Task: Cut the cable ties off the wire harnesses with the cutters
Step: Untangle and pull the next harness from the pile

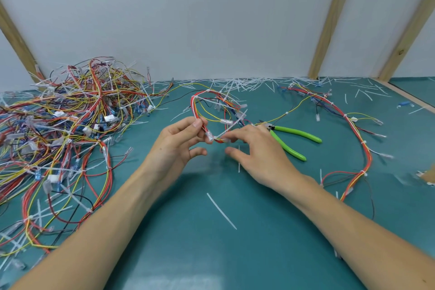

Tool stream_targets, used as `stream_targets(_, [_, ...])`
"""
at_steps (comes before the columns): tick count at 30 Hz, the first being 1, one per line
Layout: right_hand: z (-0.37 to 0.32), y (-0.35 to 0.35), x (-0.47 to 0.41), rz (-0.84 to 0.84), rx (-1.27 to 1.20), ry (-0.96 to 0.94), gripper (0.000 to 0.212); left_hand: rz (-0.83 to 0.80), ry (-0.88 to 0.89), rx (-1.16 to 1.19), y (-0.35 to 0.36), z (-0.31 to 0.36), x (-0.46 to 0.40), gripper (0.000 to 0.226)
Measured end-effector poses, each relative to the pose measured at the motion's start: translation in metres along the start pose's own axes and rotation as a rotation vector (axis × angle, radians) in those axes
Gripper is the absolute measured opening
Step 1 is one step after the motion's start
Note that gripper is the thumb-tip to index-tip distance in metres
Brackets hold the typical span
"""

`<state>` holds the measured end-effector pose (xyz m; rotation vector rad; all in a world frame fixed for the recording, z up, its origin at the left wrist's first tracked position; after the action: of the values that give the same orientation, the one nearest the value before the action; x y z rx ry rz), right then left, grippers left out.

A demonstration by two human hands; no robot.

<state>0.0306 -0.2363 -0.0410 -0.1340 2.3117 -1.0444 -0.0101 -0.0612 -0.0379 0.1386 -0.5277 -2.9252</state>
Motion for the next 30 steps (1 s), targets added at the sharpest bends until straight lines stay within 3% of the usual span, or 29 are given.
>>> stream_targets(6, [-0.002, 0.0, 0.0, 0.021, -0.1, -0.015, 0.012, -0.121, -0.006, 0.021, 0.007, -0.002, 0.002, 0.026])
stream_targets(8, [-0.004, -0.002, 0.001, 0.057, -0.137, -0.028, 0.012, -0.08, -0.002, -0.044, 0.007, -0.004, 0.002, 0.025])
stream_targets(12, [-0.012, -0.011, -0.001, 0.172, -0.31, -0.015, 0.013, 0.038, 0.264, -0.528, 0.006, -0.001, 0.004, 0.022])
stream_targets(16, [-0.015, -0.012, 0.0, 0.143, -0.507, 0.071, 0.022, -0.028, 0.461, -0.849, 0.017, -0.003, 0.012, 0.022])
stream_targets(26, [-0.004, -0.013, -0.008, 0.149, -1.032, 0.471, 0.028, 0.076, 0.46, -0.884, 0.014, 0.001, 0.011, 0.008])
stream_targets(30, [0.004, -0.014, -0.011, 0.144, -1.182, 0.608, 0.026, 0.035, 0.417, -0.839, 0.017, 0.0, 0.013, 0.016])
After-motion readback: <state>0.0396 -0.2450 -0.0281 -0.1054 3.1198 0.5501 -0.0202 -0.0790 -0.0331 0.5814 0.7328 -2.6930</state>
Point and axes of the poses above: each hand's wrist, its own x-axis away from the middle knuckle, its own y-axis out of the palm, z = x × y, the point moved 5 cm from there along -x, towards the middle knuckle, and after that the axes turned 13 degrees about z, right-handed, at the moved point
